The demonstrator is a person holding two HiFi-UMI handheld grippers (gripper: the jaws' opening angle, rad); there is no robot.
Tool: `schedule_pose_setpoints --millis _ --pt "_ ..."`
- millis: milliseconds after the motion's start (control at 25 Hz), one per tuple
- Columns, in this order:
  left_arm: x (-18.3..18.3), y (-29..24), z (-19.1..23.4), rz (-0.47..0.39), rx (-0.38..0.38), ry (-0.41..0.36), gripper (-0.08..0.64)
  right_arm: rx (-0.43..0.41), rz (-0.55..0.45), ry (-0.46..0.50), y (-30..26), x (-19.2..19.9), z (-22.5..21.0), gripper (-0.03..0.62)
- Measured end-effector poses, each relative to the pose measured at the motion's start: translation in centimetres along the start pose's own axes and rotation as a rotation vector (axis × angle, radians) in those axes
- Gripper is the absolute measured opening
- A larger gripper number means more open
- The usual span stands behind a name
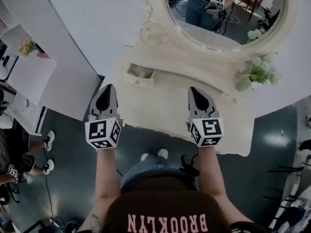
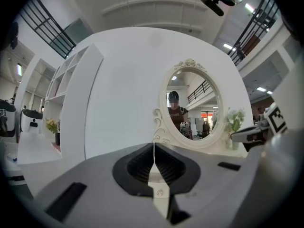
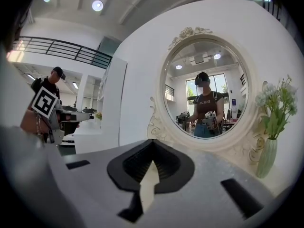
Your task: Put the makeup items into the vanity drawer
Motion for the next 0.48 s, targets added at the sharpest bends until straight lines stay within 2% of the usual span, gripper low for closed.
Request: schedule_pose_setpoints --millis 480 --pt "-0.33 0.11 0.38 -0.018 0.012 0.017 0.006 0.027 0.006 0.021 0.88 -0.55 0.66 -0.002"
Point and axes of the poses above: the fingertips, and each gripper's own axes: y backward along the fingers, z to its left, x out of its underside, the point moved 9 cm from there along y, backward along the fingers, and after that the axes turned 5 degrees about -z, right-handed, at the moved point
